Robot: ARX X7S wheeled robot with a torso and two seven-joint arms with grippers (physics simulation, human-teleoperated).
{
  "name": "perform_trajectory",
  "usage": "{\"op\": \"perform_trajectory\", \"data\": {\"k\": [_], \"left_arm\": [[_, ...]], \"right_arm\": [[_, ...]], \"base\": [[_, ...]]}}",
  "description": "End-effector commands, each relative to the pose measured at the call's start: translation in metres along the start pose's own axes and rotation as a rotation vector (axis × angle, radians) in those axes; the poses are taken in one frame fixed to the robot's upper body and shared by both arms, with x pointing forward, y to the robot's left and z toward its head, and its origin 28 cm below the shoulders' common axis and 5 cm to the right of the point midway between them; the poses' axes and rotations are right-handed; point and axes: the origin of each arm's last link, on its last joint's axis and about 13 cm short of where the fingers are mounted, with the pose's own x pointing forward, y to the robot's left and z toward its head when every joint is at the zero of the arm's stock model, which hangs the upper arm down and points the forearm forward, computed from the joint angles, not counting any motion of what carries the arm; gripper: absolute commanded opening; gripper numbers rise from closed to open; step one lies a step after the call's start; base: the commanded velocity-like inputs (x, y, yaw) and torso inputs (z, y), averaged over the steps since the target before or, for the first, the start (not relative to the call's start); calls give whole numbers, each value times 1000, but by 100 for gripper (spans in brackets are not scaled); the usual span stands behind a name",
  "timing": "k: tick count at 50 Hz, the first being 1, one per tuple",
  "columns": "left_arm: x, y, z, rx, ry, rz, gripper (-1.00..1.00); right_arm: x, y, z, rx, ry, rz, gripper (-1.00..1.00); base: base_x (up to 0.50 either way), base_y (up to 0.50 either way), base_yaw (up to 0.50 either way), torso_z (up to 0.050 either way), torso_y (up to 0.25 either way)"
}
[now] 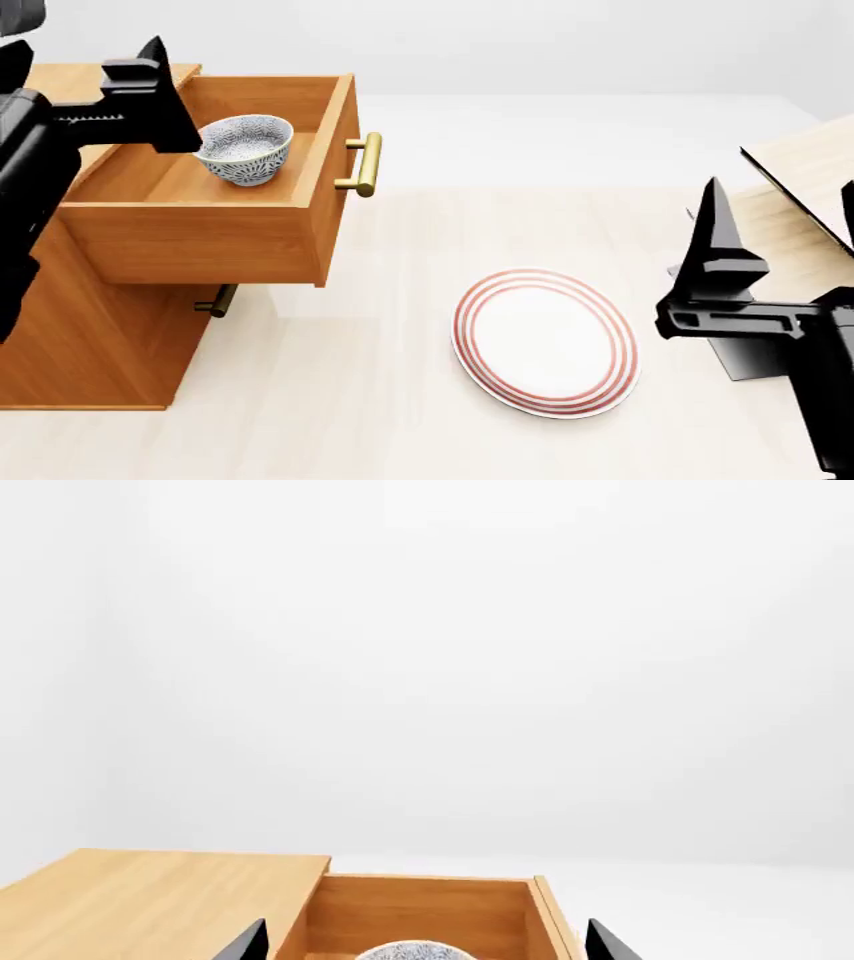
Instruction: Open the top drawer of the cabinet and put the bowl in it.
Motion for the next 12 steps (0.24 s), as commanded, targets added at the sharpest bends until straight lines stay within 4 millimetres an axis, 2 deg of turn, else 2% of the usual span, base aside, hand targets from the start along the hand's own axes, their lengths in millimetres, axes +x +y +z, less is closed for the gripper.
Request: {"op": "perform_trajectory", "data": {"k": [1, 12], "left_arm": [[-43, -1, 0, 50, -46, -65, 100], [-64, 3, 8, 75, -84, -87, 100]], "right_arm": [[-9, 3, 17, -25, -50, 26, 100], [-13, 0, 34, -57, -109, 31, 100]], "base": [[0, 0, 0, 0, 0], [0, 0, 0, 0, 0]]}}
